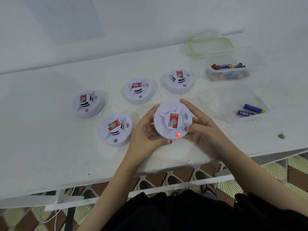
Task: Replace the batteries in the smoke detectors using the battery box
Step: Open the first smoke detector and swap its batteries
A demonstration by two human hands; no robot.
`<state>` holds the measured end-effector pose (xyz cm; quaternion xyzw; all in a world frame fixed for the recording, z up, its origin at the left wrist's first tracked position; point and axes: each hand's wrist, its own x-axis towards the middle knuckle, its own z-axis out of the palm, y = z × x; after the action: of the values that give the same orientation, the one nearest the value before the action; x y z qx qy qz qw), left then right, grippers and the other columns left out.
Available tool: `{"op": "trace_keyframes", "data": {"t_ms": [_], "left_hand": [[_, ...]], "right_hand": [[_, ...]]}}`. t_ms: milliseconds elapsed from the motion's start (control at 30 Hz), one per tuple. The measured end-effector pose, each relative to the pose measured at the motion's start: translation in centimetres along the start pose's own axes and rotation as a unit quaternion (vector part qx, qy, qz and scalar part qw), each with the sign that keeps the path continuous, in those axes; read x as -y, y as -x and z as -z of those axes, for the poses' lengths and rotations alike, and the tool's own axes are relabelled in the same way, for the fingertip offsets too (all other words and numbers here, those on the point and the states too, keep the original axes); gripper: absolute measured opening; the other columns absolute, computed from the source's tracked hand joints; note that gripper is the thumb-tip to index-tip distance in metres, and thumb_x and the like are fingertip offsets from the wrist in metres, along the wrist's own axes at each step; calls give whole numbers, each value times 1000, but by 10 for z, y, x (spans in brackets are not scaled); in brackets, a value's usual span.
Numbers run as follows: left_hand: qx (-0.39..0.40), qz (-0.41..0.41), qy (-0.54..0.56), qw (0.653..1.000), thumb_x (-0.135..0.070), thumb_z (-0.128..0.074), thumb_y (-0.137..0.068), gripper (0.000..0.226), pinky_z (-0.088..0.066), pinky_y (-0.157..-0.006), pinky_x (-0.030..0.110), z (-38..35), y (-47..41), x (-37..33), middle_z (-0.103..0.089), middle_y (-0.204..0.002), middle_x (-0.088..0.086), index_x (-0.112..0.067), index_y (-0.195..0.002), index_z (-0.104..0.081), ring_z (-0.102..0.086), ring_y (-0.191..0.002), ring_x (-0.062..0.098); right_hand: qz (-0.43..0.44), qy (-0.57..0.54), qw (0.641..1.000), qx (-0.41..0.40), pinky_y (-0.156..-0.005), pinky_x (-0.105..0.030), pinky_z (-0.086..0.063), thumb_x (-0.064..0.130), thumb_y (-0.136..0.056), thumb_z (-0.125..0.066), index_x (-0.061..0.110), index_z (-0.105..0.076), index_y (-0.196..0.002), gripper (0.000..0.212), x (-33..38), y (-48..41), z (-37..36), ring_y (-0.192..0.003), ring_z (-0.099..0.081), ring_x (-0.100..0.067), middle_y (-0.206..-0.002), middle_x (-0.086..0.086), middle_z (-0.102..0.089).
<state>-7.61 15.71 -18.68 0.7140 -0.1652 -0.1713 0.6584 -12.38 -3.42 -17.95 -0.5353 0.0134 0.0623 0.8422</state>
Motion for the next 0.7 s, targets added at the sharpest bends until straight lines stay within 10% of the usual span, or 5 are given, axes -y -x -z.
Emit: {"op": "trace_keyframes", "data": {"t_ms": [700], "left_hand": [[4, -8, -10, 1000, 14, -80, -64, 93, -55, -82, 24, 2, 1, 0, -61, -128, 4, -18, -143, -40, -62, -115, 12]], "right_hand": [[6, 150, 988, -34, -102, -39, -45, 8, -80, -53, 25, -35, -144, 69, 1, 6, 0, -122, -54, -15, -134, 5, -57]]}}
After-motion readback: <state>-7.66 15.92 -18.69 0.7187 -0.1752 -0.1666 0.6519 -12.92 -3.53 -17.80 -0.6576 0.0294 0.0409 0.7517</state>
